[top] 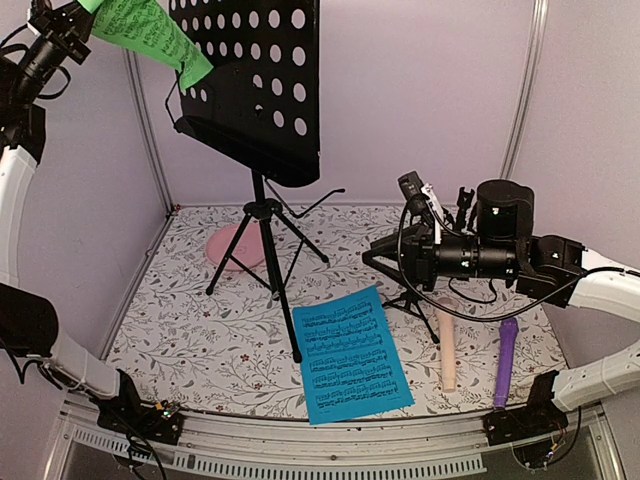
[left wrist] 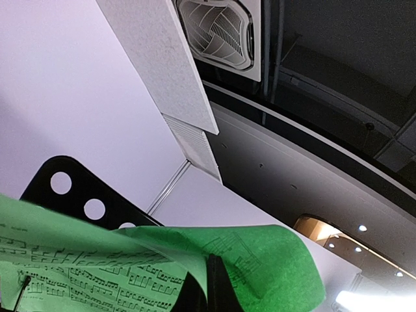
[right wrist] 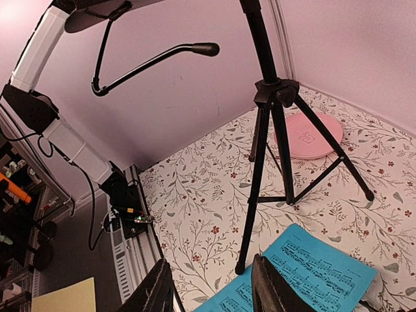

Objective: Pack up the instrument practice props

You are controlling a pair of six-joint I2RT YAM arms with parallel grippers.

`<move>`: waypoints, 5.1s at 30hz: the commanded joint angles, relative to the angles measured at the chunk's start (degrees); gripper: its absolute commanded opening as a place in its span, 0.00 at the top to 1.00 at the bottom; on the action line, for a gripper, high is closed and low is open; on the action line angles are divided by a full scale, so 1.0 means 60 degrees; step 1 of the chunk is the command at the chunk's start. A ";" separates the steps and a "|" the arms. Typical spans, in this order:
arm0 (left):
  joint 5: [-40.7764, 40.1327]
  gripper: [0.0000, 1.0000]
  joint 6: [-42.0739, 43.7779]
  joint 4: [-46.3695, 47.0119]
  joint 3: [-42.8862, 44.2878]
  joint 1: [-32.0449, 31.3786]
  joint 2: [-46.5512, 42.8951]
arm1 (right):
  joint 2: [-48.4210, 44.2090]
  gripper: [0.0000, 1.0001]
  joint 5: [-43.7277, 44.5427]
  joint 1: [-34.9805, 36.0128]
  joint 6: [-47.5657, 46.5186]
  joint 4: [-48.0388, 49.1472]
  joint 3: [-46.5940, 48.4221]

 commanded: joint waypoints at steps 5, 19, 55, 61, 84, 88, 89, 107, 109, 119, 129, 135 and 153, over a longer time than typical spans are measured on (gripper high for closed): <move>-0.0077 1.00 -0.0065 -0.0053 0.1104 -0.0076 0.0489 | 0.0212 0.58 -0.0072 0.0000 0.0129 0.0321 0.0173; -0.0640 1.00 -0.1036 0.0089 0.3836 -0.0091 0.1746 | 0.0740 0.59 -0.0466 -0.0001 0.0236 0.1328 -0.0310; 0.0989 1.00 0.1636 -0.0851 -0.2236 -0.1165 -0.3153 | 0.1593 0.59 -0.0464 0.0005 -0.1044 0.0704 0.0706; 0.0809 1.00 0.2439 -0.1317 -0.2319 -0.2323 -0.3179 | 0.1532 0.59 -0.0103 0.0006 -0.1262 0.0514 0.0796; 0.1579 1.00 0.6379 -0.4410 -0.4951 -0.7500 -0.3372 | 0.0365 0.59 0.1504 0.0002 -0.1115 -0.0160 0.0219; 0.1488 1.00 0.6878 -0.4904 -0.5996 -0.7969 -0.3578 | 0.0373 0.59 0.2407 0.0004 -0.1247 -0.0317 0.0316; 0.1472 1.00 0.6942 -0.4926 -0.6230 -0.8070 -0.3625 | 0.0353 0.59 0.2748 -0.0009 -0.1315 -0.0346 0.0342; 0.1399 1.00 0.9151 -0.7175 -0.8585 -0.8773 -0.2889 | -0.1265 0.53 0.8506 -0.0033 -0.2296 -0.0323 -0.0018; 0.1360 1.00 0.9434 -0.7416 -0.8680 -0.8851 -0.2641 | -0.1559 0.52 0.9010 -0.0031 -0.2294 -0.0322 -0.0096; 0.0710 1.00 1.0927 -0.8941 -0.7854 -0.9681 -0.1081 | -0.2547 0.50 0.9835 -0.0051 -0.3109 -0.0291 -0.0064; 0.2292 1.00 1.1784 -0.8601 -0.7018 -1.0348 -0.0401 | -0.2479 0.50 0.9418 -0.0054 -0.2497 -0.0517 -0.0006; 0.2671 1.00 1.1685 -0.7413 -0.7719 -1.0200 -0.0017 | -0.2281 0.50 0.9032 -0.0043 -0.1965 -0.0589 -0.0068; 0.4222 1.00 0.9690 -0.3870 -0.5882 -1.1046 0.2018 | -0.2001 0.50 0.8733 -0.0049 -0.1636 -0.0842 -0.0039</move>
